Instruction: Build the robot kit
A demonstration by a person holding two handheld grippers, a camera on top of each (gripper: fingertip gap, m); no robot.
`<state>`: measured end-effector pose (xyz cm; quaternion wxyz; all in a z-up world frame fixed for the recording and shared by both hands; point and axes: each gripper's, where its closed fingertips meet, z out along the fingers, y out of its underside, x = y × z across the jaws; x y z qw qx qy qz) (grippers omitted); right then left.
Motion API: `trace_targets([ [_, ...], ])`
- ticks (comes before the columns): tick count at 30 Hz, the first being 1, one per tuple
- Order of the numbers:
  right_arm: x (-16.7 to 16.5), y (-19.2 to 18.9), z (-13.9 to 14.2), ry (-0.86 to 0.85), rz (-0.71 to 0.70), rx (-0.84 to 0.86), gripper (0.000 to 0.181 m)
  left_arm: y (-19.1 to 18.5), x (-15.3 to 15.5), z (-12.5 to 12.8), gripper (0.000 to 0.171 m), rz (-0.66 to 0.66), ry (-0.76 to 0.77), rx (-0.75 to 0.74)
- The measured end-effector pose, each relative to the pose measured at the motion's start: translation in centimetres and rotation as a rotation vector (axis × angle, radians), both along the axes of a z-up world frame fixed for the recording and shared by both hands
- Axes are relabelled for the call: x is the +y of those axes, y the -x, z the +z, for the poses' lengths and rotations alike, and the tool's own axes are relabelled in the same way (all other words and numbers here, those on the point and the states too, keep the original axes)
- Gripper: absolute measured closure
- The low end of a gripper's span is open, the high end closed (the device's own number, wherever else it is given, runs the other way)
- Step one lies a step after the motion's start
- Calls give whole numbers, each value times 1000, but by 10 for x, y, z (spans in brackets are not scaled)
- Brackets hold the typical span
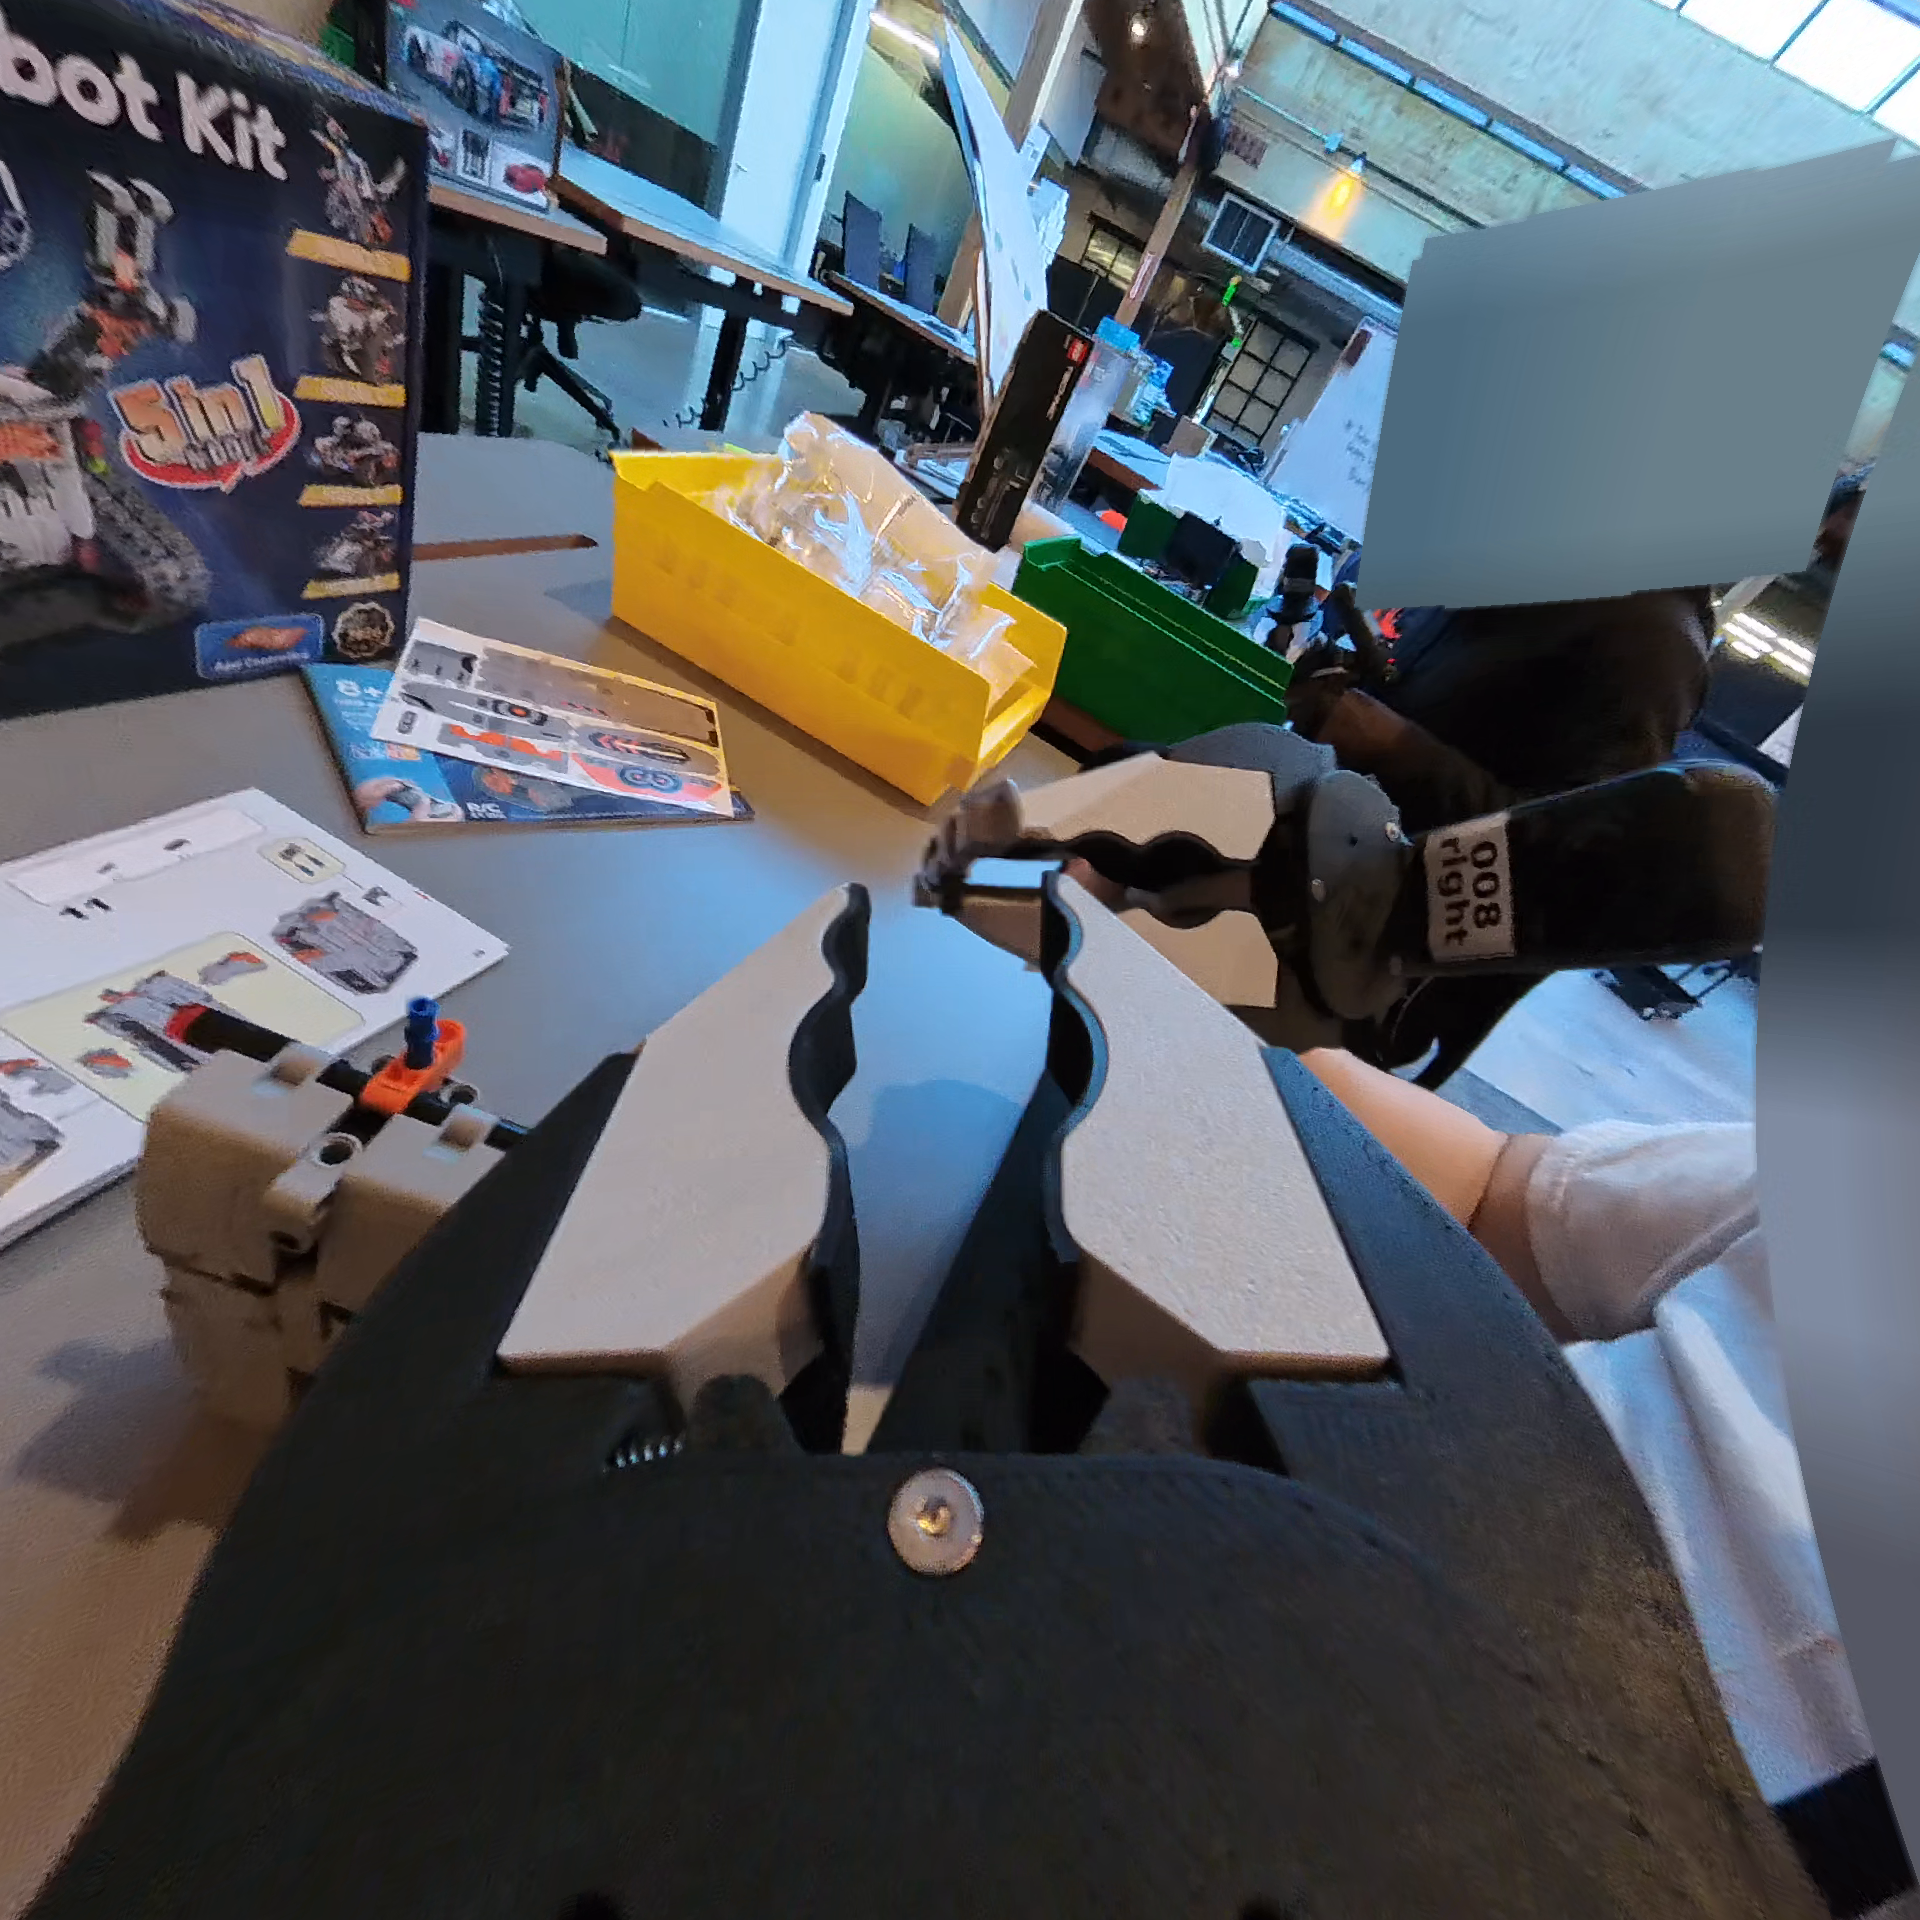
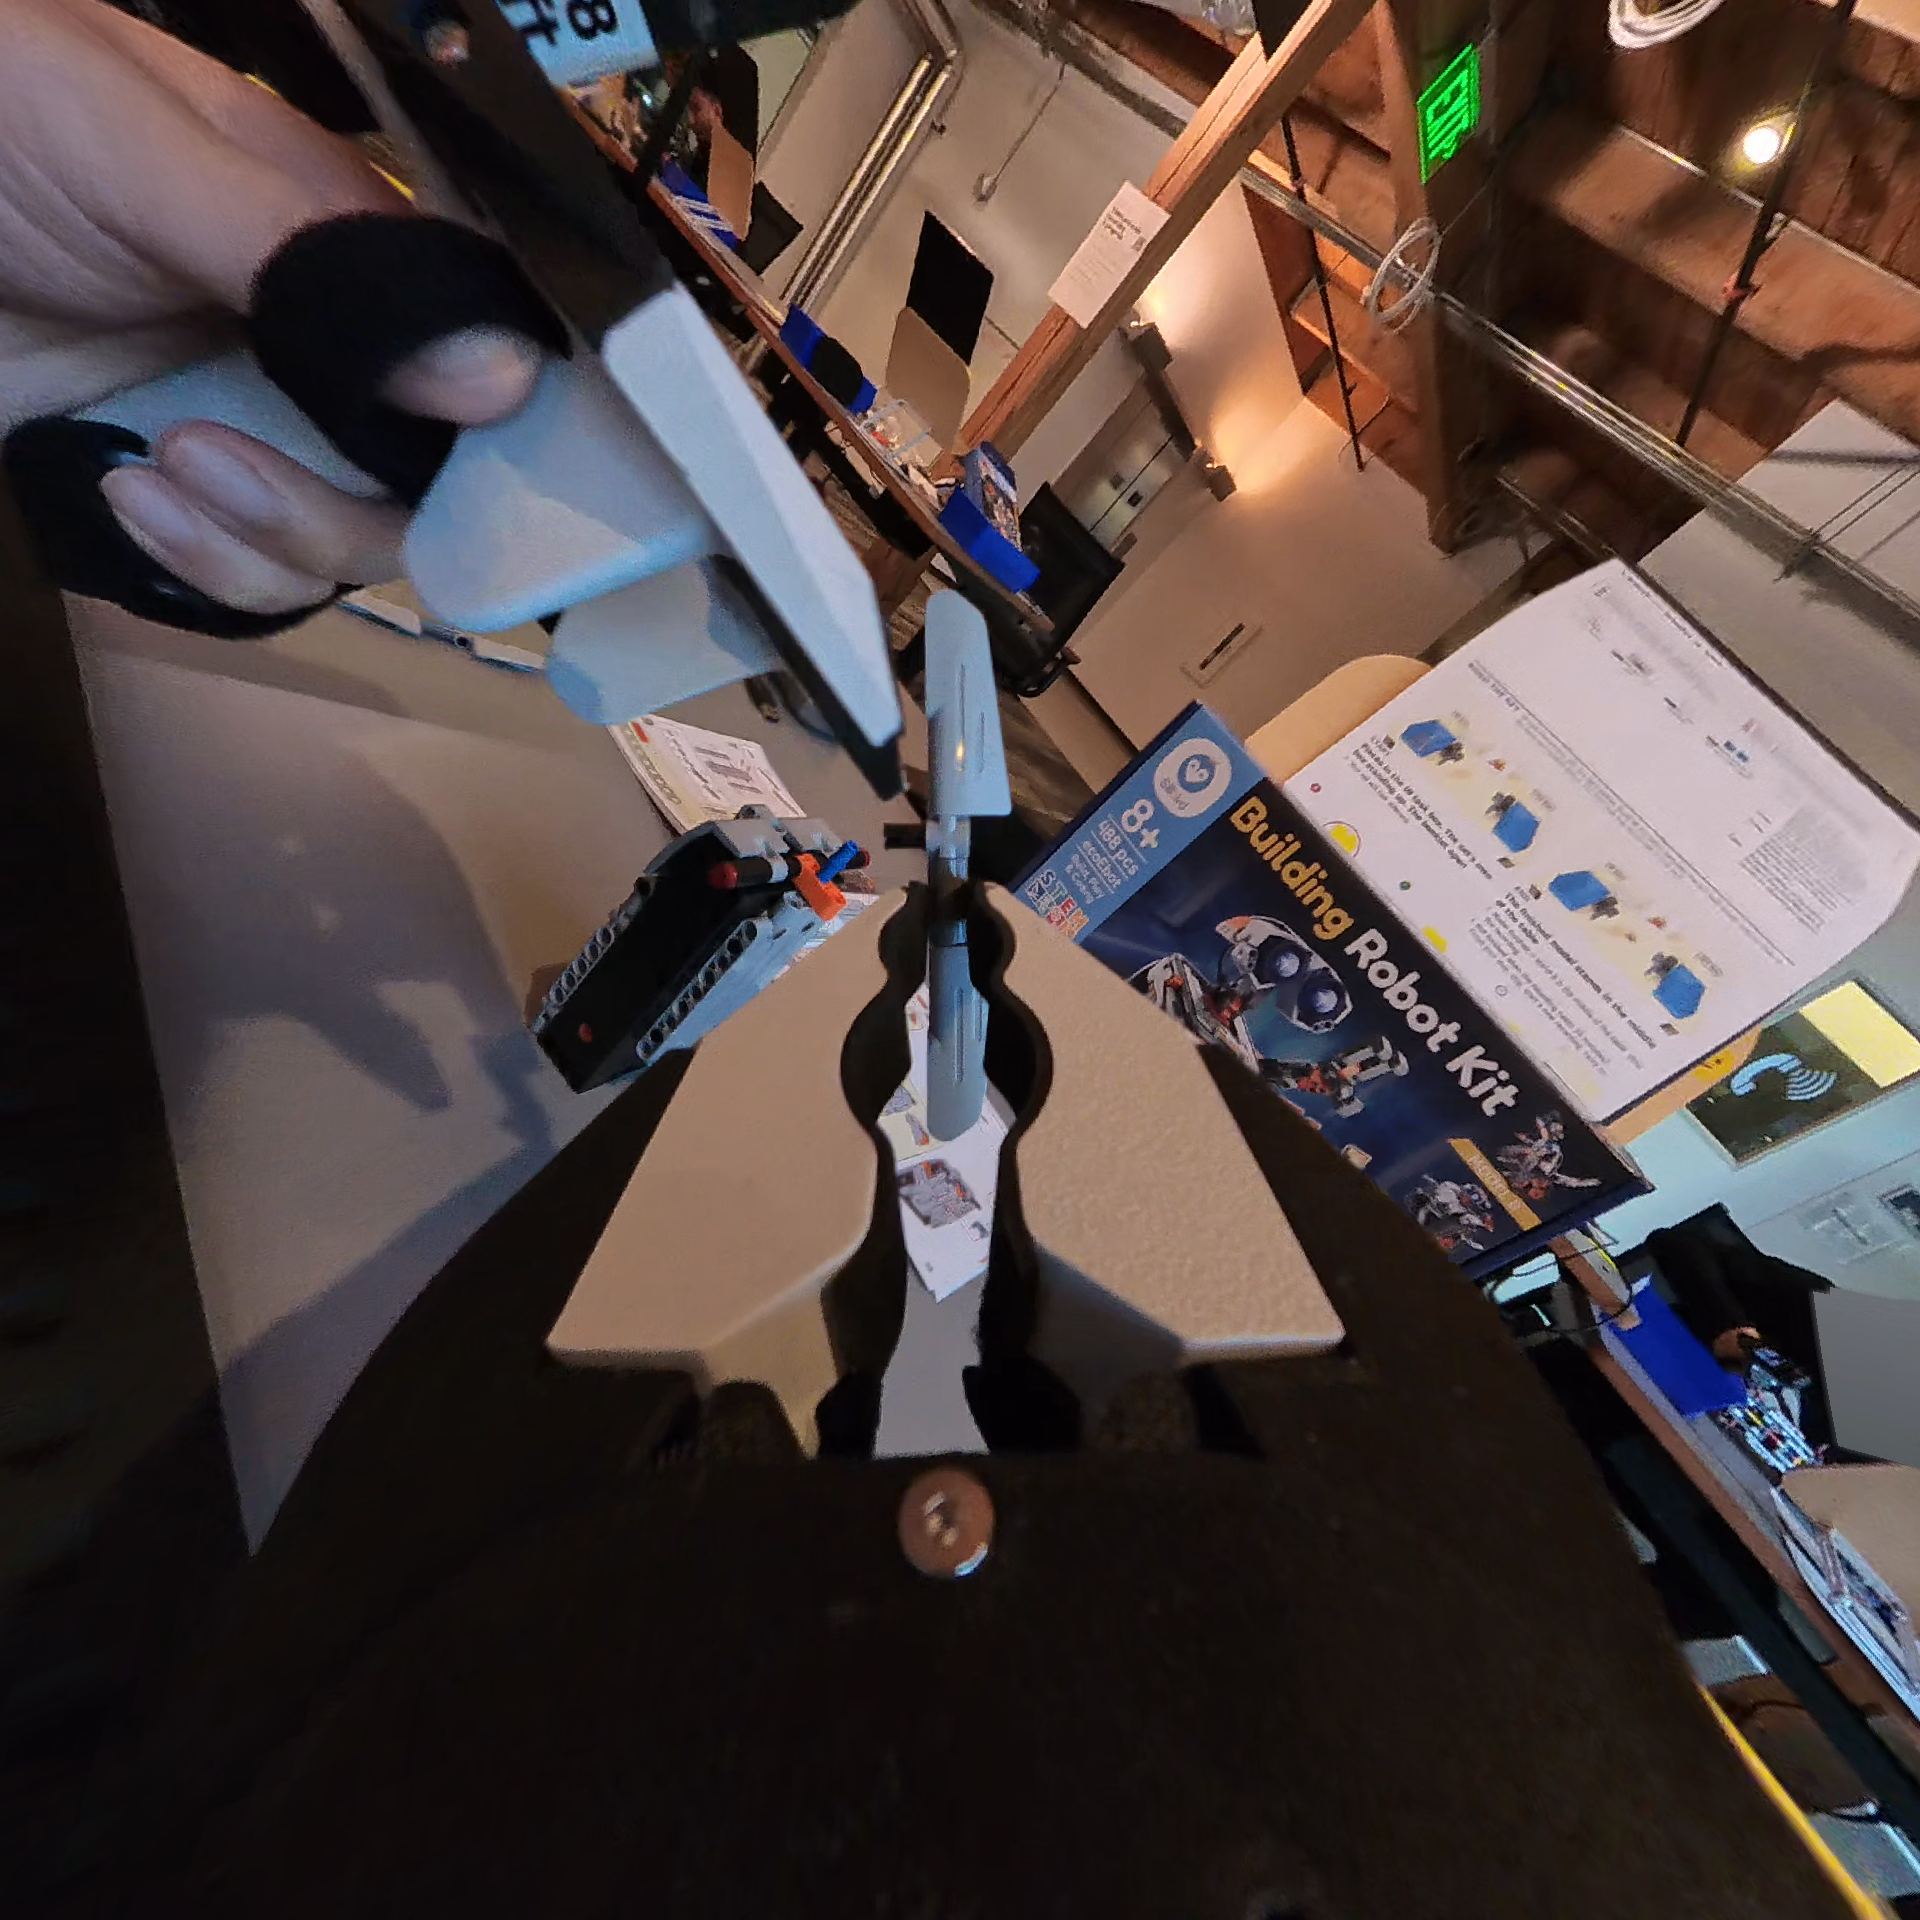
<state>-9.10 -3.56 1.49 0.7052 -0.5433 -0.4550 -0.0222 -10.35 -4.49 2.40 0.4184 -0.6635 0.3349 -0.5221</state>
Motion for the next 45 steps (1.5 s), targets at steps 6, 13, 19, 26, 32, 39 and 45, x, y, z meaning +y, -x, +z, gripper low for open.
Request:
trace_targets([
  [6,-6,1,4,-4,19,-15,176,-5,2,11,166,-46,-81,-1],
  [13,-4,-2,1,37,19,-27,176,-14,4,19,165,-100,-55,-59],
  [19,-8,0,2,211,135,111,176,-12,3,17,166,-200,-53,27],
  [26,-15,4,8,544,370,317,161,-14,2,23,166,-356,-16,113],
  [32,-25,-3,4,1146,612,407,149,-13,2,22,167,-462,-50,242],
  [39,-12,11,1,1227,614,351,151,-18,6,20,167,-486,-76,309],
  [45,-8,15,4,1197,644,416,170,-18,6,17,167,-495,-71,314],
])
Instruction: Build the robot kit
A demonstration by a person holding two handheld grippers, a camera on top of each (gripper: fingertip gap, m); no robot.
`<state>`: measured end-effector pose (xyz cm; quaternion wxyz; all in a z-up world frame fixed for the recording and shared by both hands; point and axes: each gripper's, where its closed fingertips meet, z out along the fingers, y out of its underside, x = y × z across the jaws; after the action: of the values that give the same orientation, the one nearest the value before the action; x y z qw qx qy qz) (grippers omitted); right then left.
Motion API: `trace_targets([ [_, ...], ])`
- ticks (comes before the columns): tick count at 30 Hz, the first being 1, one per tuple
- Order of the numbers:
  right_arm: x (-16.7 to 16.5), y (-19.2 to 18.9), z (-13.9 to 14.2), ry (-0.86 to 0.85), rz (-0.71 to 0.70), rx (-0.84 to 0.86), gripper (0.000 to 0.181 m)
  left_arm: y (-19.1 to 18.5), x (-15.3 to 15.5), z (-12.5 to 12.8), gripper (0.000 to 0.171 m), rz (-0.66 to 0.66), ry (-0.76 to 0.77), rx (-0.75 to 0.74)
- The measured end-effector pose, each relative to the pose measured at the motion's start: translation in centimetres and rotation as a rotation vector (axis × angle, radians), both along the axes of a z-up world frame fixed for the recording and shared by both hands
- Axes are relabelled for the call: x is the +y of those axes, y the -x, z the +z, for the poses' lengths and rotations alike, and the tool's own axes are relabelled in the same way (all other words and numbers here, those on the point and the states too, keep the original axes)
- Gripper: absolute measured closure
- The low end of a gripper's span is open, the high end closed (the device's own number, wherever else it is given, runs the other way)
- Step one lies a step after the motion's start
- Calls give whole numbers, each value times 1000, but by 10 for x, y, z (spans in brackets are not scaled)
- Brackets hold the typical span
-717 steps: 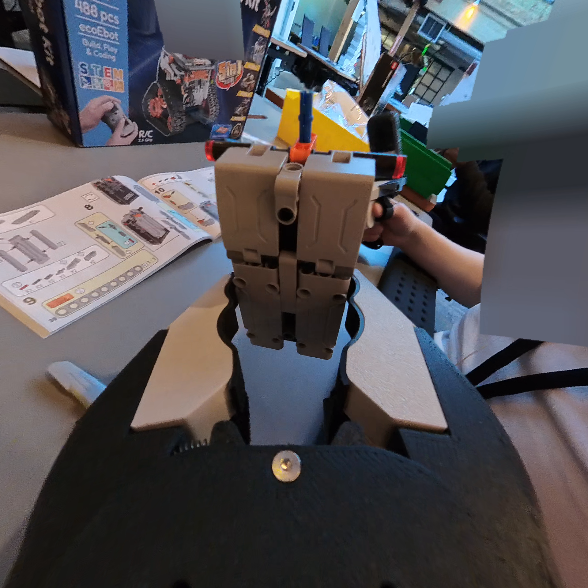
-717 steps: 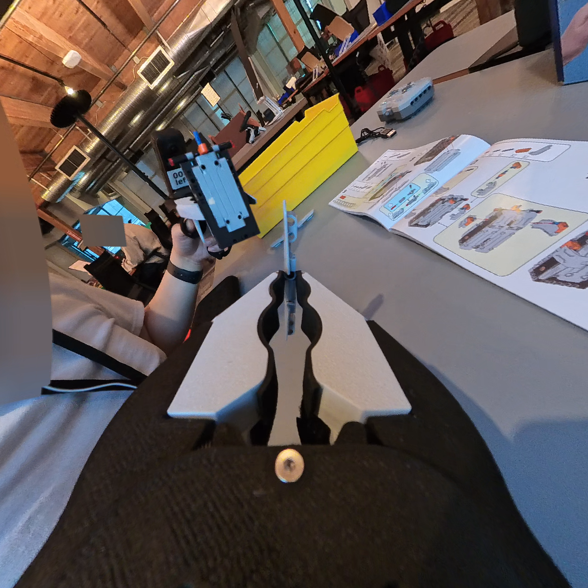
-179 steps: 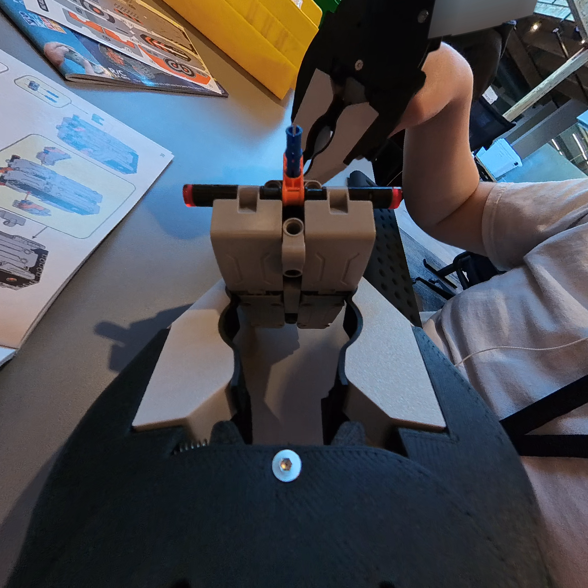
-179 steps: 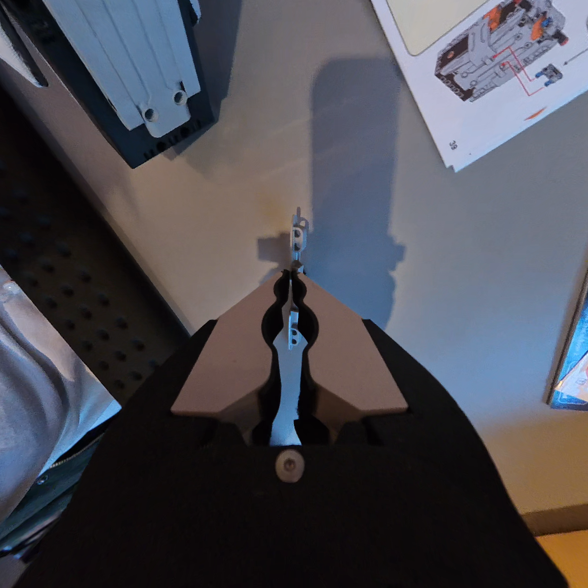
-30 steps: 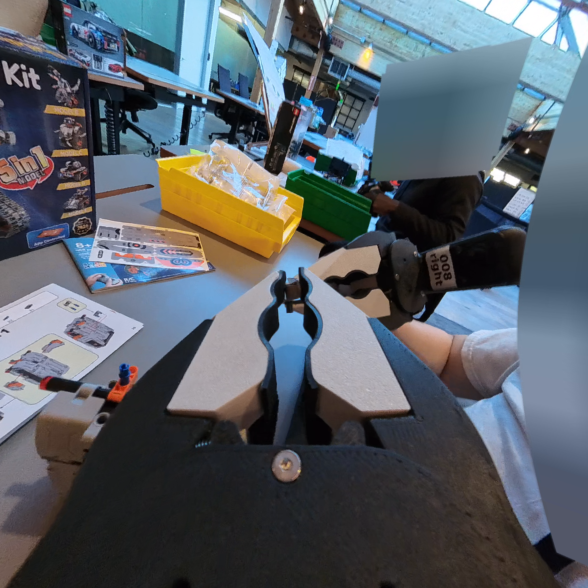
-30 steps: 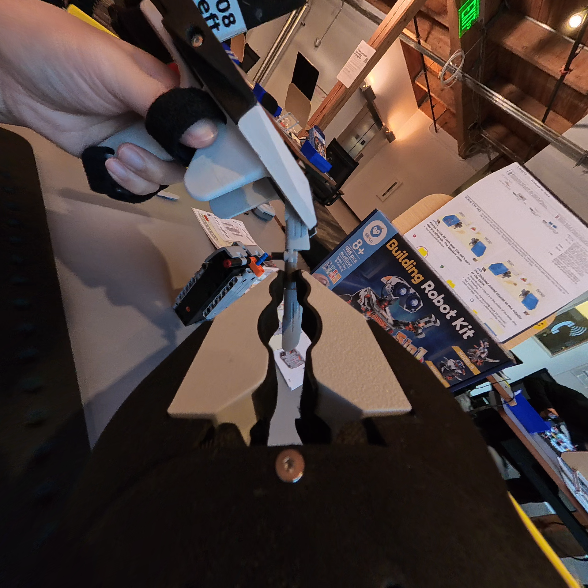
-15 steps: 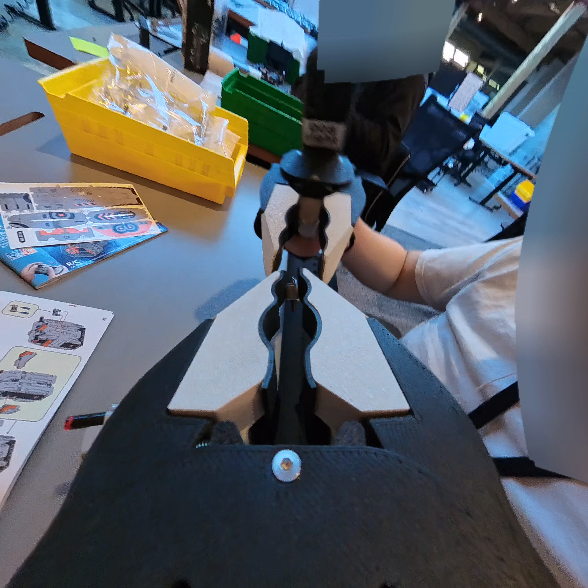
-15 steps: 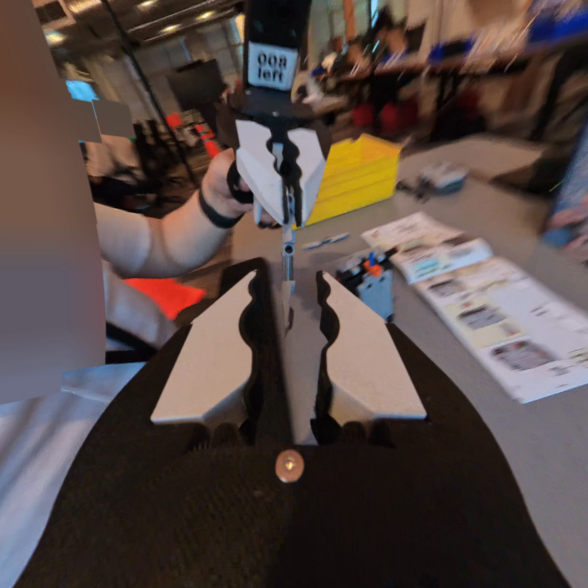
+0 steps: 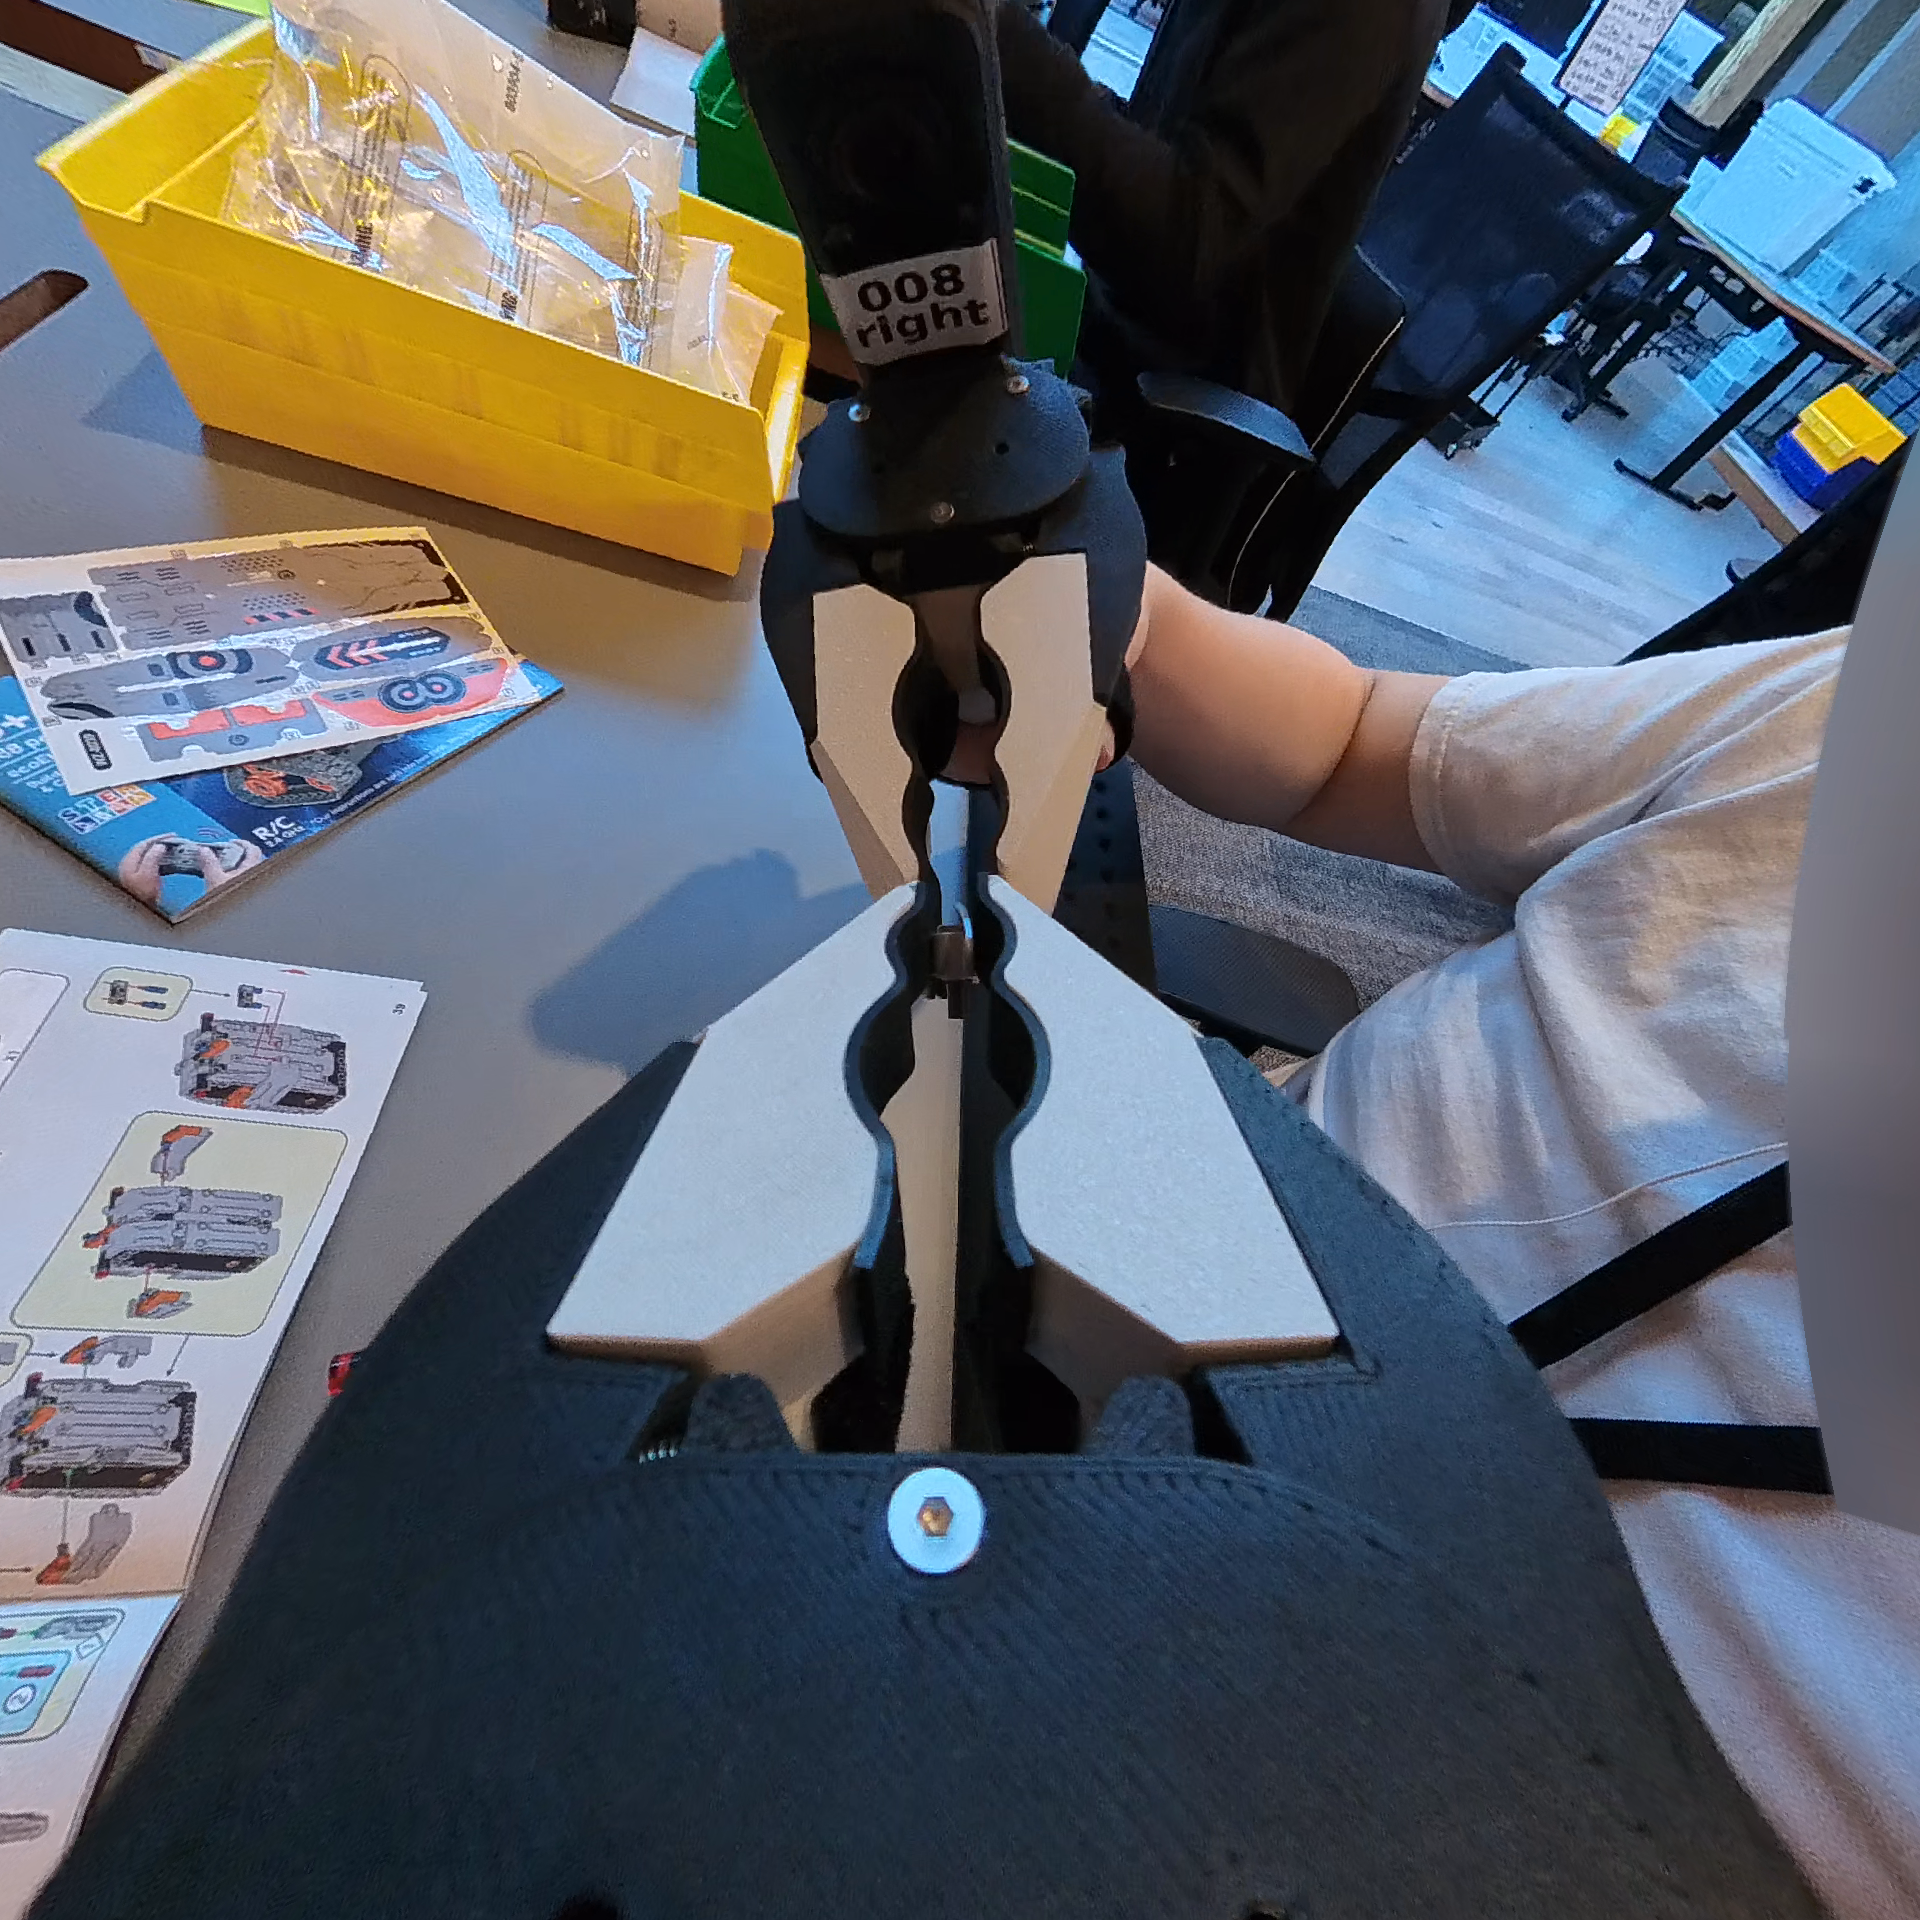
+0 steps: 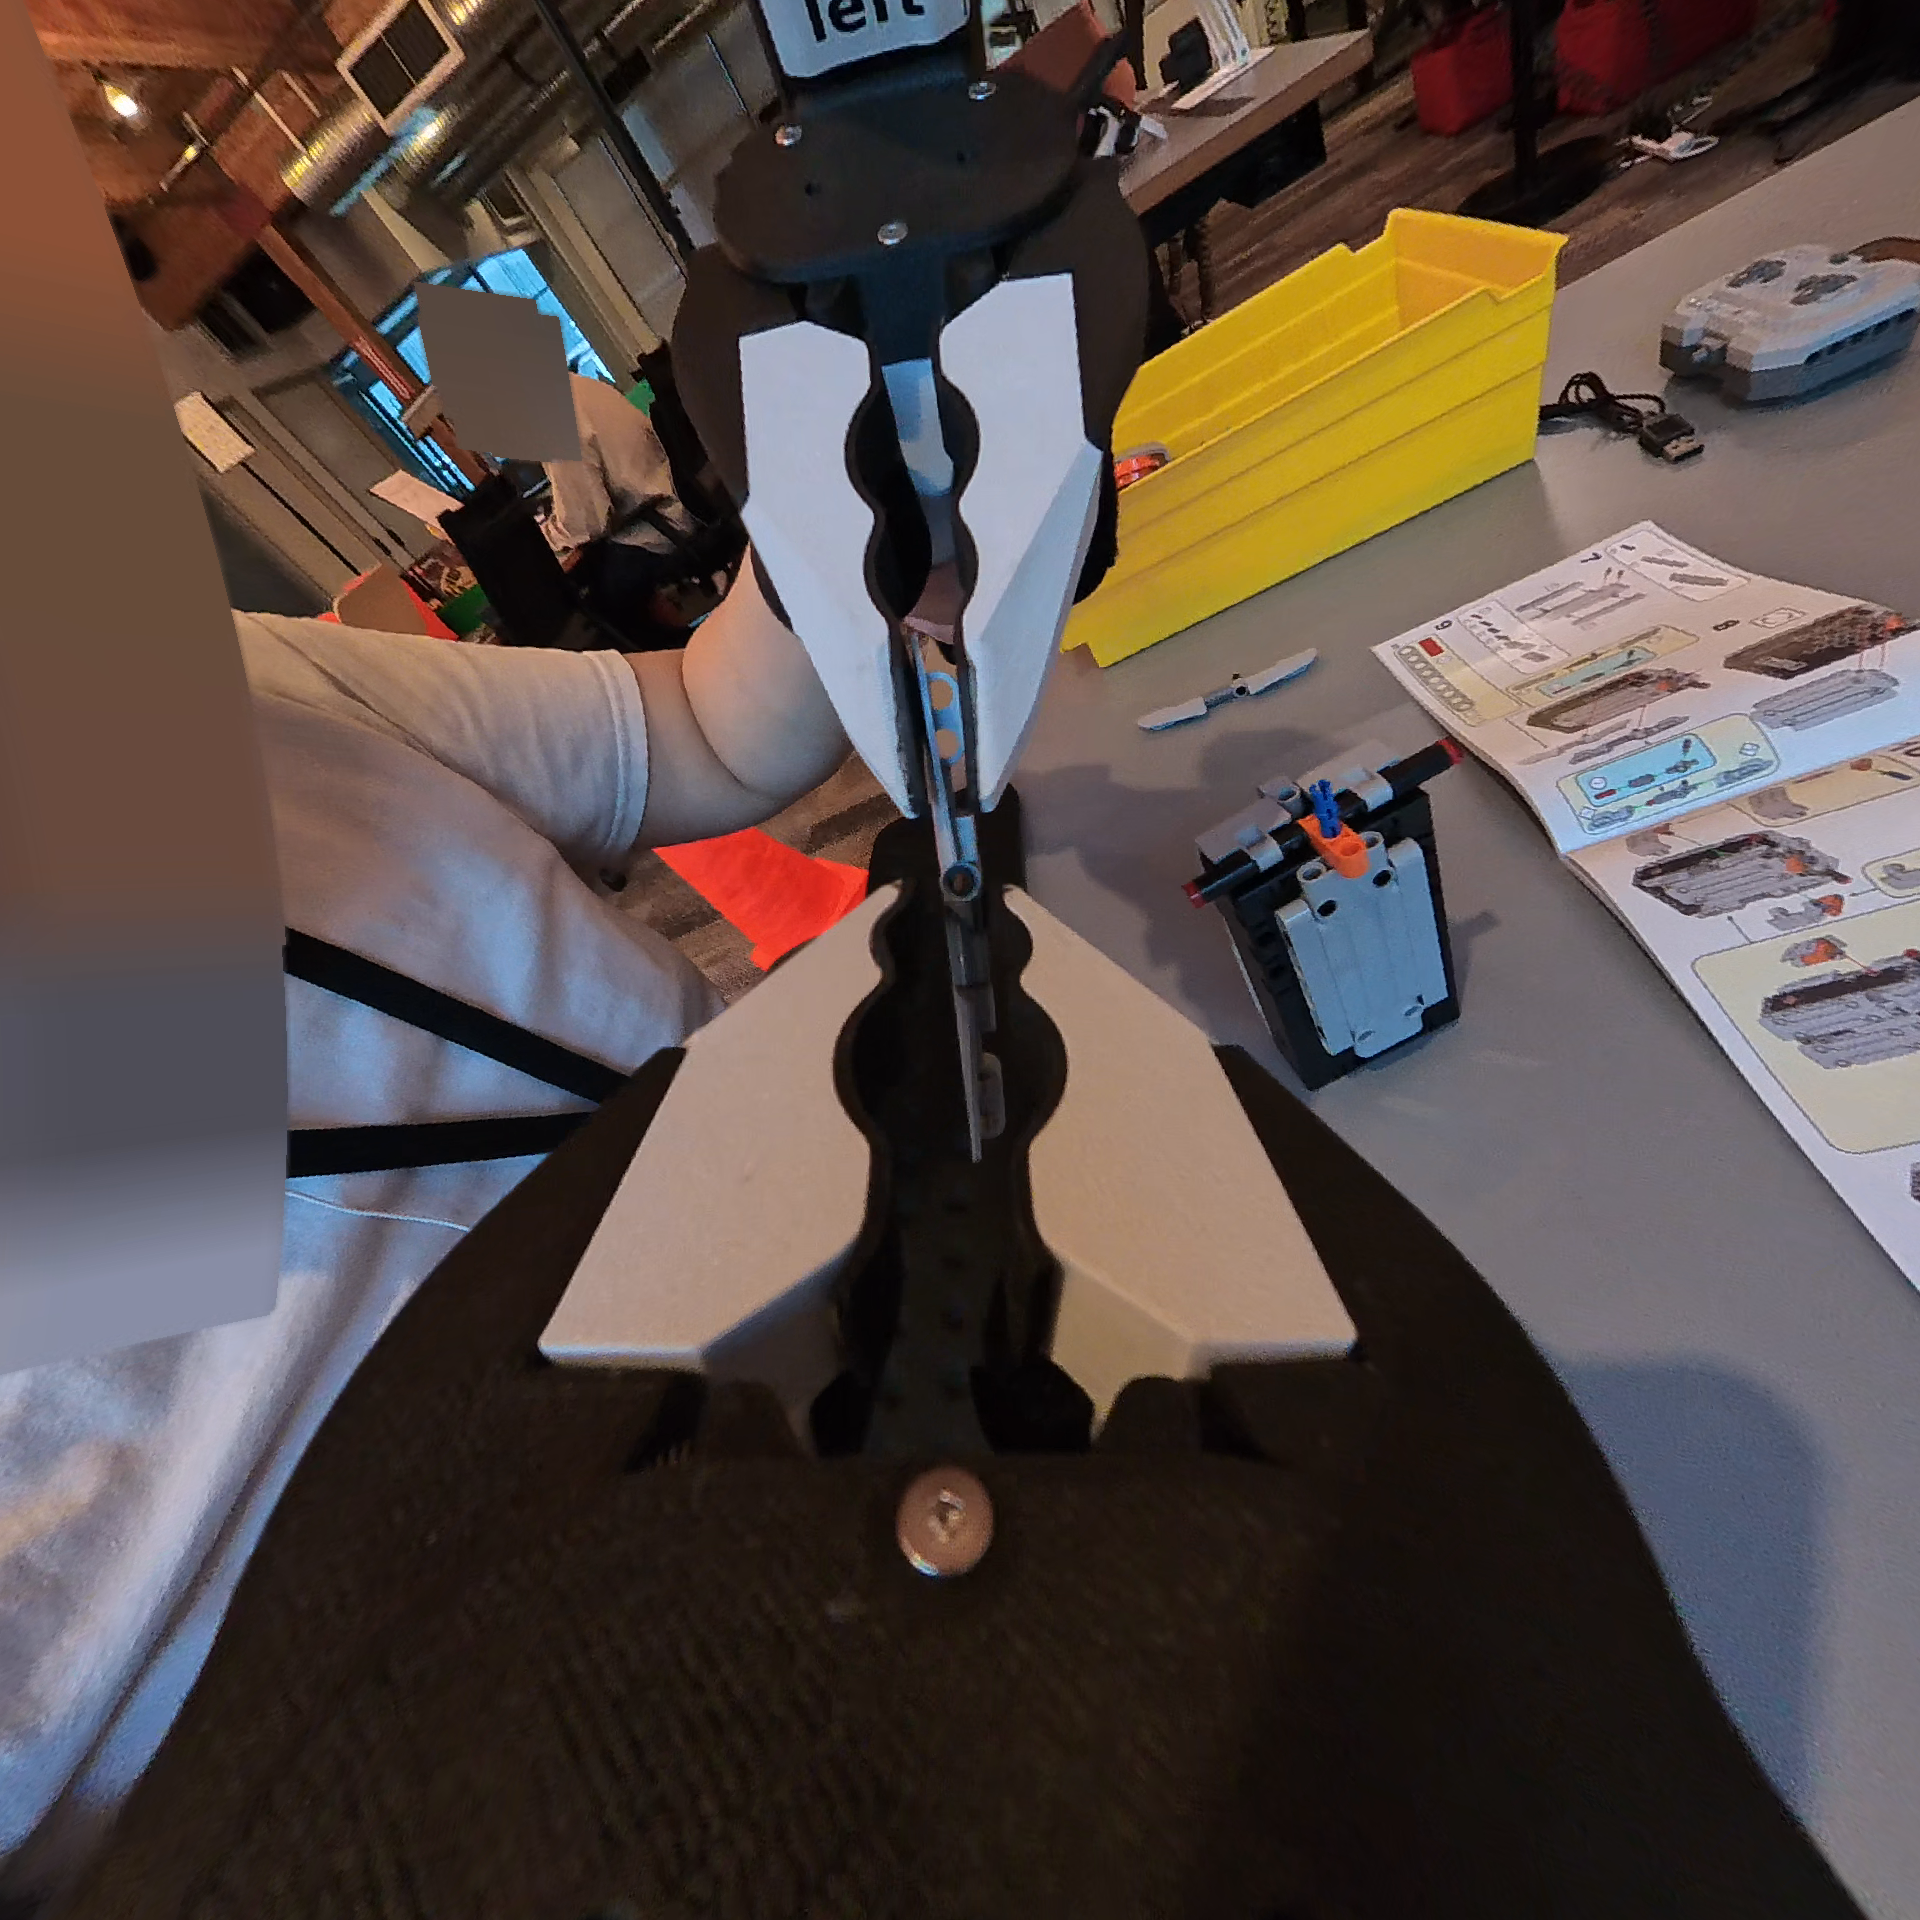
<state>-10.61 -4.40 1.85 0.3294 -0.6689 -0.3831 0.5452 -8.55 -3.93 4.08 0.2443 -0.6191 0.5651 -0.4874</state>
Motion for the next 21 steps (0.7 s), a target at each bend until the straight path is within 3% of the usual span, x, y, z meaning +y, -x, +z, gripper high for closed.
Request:
trace_targets([
  [21,2,1,-7,2,-36,1,176,-4,-1,-8,167,-5,14,35],
])
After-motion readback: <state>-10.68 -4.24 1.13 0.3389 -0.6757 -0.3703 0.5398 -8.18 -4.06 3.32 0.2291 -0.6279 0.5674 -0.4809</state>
